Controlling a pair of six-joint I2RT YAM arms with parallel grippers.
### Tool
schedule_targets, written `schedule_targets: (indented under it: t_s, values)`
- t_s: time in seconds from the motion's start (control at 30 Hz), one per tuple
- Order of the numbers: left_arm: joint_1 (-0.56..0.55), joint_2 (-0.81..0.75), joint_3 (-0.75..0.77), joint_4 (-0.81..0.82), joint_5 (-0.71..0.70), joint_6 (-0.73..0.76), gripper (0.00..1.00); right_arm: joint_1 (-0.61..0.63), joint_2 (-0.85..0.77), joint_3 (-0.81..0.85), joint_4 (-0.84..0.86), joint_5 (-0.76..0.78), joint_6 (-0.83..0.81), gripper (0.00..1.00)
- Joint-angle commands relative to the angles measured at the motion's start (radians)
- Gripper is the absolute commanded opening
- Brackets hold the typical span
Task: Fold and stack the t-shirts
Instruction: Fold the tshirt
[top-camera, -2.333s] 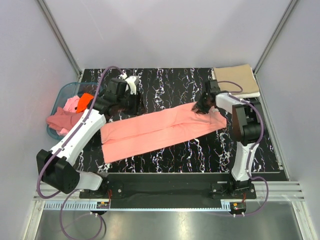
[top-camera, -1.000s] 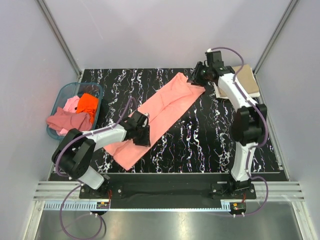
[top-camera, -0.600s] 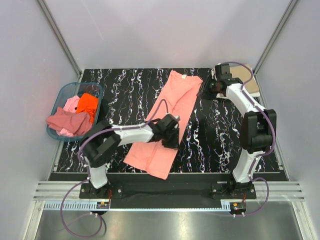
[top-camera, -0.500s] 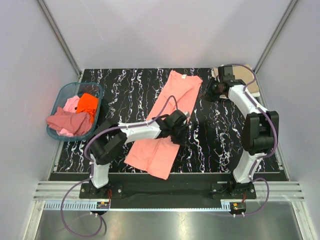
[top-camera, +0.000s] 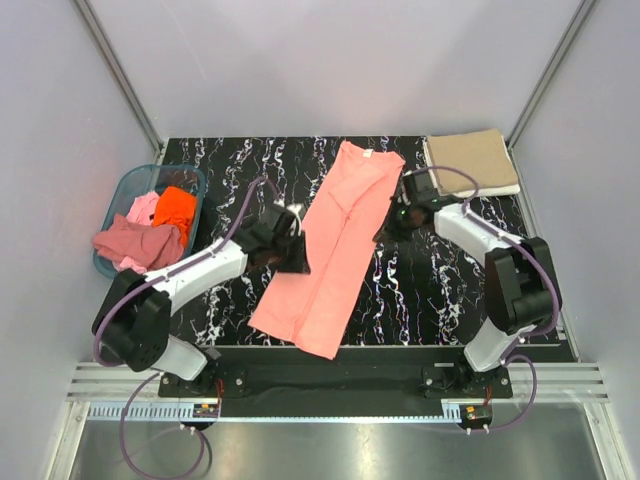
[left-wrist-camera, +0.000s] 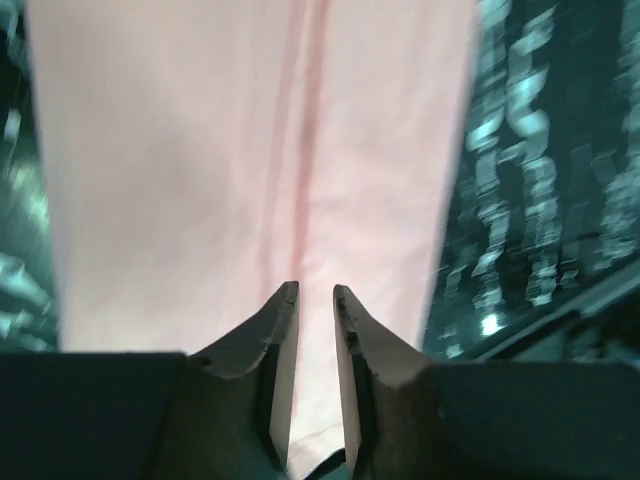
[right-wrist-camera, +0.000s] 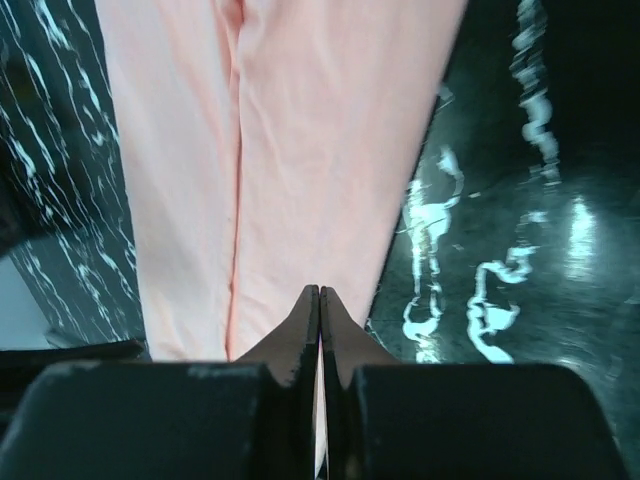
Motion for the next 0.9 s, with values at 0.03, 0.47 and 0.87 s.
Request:
schedule_targets:
  t_s: [0.03,0.47,0.87]
  values:
    - [-0.019,-0.04,-0.135,-0.032,-0.057,0.026,0.21,0.05,0.039,-0.067,0.182,-0.029,0.064,0.03]
    - [-0.203,0.032,-0.247,0.131,-0.064,-0.127,0.19,0.015,0.298,0.019,0.095,0.122,-0.104,0.02]
    - [-0.298,0.125,-0.017,0.244,0.074,-0.232,0.23,-0.143,0.237,0.173,-0.137,0.214,-0.191,0.05]
